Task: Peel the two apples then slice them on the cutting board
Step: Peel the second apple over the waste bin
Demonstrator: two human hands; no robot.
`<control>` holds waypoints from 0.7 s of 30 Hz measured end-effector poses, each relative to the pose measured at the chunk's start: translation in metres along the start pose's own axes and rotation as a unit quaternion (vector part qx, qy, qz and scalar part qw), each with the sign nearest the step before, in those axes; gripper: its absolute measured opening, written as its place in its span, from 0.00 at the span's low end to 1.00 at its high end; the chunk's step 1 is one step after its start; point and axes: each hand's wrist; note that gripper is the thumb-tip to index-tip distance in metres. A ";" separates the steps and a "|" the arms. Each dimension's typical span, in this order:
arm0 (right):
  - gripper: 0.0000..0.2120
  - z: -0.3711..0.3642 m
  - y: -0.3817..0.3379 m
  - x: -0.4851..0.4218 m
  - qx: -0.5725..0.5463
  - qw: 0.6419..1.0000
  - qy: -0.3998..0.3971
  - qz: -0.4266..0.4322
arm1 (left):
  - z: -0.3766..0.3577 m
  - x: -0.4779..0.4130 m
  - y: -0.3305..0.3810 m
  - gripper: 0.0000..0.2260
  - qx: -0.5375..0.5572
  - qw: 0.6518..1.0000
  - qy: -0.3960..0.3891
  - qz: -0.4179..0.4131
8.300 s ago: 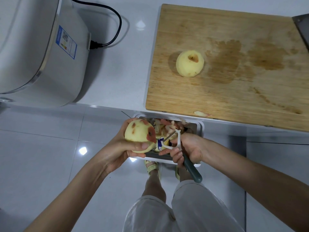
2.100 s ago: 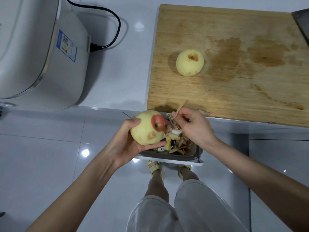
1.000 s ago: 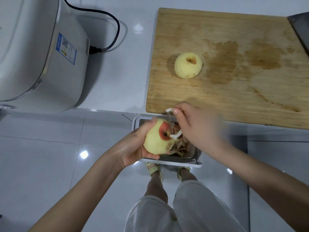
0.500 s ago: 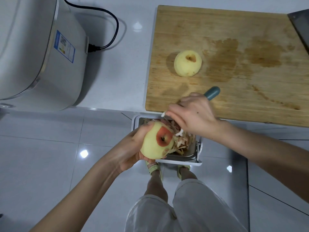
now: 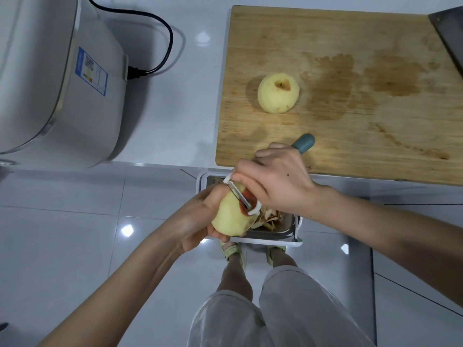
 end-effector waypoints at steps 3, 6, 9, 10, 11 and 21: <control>0.16 -0.001 0.004 0.004 -0.007 1.000 -0.009 -0.026 | -0.001 0.001 0.000 0.18 -0.008 1.000 0.012 -0.019; 0.12 -0.005 0.023 0.019 0.024 0.997 -0.025 -0.071 | 0.000 0.003 -0.002 0.23 0.030 0.999 0.019 -0.025; 0.07 -0.007 0.031 0.038 0.039 0.986 -0.053 -0.152 | 0.000 0.005 0.004 0.24 0.061 0.996 0.013 -0.057; 0.07 -0.009 0.031 0.042 0.036 0.980 -0.061 -0.187 | 0.000 0.005 0.005 0.23 0.068 0.996 0.014 -0.064; 0.07 -0.007 0.026 0.041 0.030 0.969 -0.078 -0.231 | -0.001 0.005 0.006 0.22 0.077 0.995 0.016 -0.065; 0.20 -0.008 -0.004 0.034 -0.502 0.392 -0.295 -0.713 | -0.004 -0.012 -0.021 0.24 0.232 0.970 0.043 -0.051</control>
Point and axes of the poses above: each hand's wrist, its own x-axis away from the middle knuckle, its own z-axis out of the back of the hand, y = z × x, and after that the axes turned 9 degrees about -z, right-handed
